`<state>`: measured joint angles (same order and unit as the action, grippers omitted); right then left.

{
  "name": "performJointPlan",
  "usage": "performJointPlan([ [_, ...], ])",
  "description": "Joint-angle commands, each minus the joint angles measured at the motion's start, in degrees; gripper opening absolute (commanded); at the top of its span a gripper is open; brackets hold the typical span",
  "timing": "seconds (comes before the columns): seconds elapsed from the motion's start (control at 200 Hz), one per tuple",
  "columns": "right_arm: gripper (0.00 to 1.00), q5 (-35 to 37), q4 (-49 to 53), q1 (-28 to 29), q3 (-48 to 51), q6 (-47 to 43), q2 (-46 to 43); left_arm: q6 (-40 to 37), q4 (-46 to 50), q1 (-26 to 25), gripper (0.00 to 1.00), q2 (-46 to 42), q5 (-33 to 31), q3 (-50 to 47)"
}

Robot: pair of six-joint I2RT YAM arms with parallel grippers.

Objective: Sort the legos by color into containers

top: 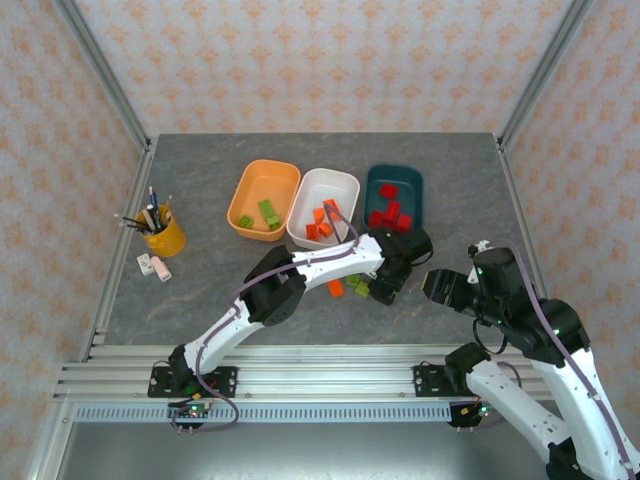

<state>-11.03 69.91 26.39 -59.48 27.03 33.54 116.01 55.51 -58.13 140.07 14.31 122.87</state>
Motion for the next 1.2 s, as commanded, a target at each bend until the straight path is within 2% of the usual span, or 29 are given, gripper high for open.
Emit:
performJointPlan([
  [0.0, 0.74, 1.4, 1.4, 0.3, -0.5, 0.9, -0.6, 2.0, 4.3, 0.5, 0.53, 1.6, -3.4, 1.3],
  [0.13, 0.74, 1.9, 1.3, 0.3, -0.7, 1.0, -0.6, 2.1, 4.4, 0.9, 0.47, 2.4, -3.6, 1.4],
  [0.39, 0.74, 1.9, 1.0, 0.3, -0.4, 1.1, -0.6, 1.4, 7.1, 1.5, 0.47, 4.4, -3.6, 3.2],
  [0.636, 0.74, 1.9, 0.6, 0.3, -0.5, 0.8, -0.4, -0.9, 4.3, 1.7, 0.31, 5.4, -4.1, 2.9],
  [0.916, 0.74, 2.9, 0.6, 0.3, -4.0, -2.0, -0.6, -13.1, 9.3, 2.2, 0.28, 1.7, -8.1, 12.0],
  [1.081, 0.74, -1.0, -5.8, 0.3, -6.6, -3.9, 0.2, -21.6, 12.5, 4.2, 0.28, -7.8, -12.0, 8.8],
  [1.191, 0.76, -6.0, -15.3, 0.3, -5.1, -3.5, 1.4, -27.8, 14.4, 7.8, 0.28, -14.8, -13.3, 4.3],
])
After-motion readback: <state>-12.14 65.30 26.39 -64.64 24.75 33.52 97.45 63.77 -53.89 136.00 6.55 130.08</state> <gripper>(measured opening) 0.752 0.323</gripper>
